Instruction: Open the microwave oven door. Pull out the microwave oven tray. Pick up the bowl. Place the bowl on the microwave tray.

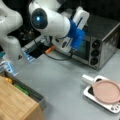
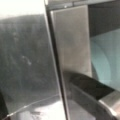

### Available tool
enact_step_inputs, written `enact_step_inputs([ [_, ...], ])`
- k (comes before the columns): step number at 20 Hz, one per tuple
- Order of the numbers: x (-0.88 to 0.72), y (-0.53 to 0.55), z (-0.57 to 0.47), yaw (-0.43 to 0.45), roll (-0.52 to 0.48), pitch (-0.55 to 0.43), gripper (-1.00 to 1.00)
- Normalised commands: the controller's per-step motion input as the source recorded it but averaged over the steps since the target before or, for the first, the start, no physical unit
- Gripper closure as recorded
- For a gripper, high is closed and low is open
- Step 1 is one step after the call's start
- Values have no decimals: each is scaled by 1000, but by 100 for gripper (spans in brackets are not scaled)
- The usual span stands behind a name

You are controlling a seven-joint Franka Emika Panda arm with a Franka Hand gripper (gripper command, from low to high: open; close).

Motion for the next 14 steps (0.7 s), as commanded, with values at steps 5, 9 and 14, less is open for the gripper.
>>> enact_step_inputs([
  [5, 50, -160, 532, 40, -689, 94, -100],
  [9, 133, -195, 219, 116, -809, -42, -100],
  [14, 109, -190, 129, 38, -657, -10, -100],
])
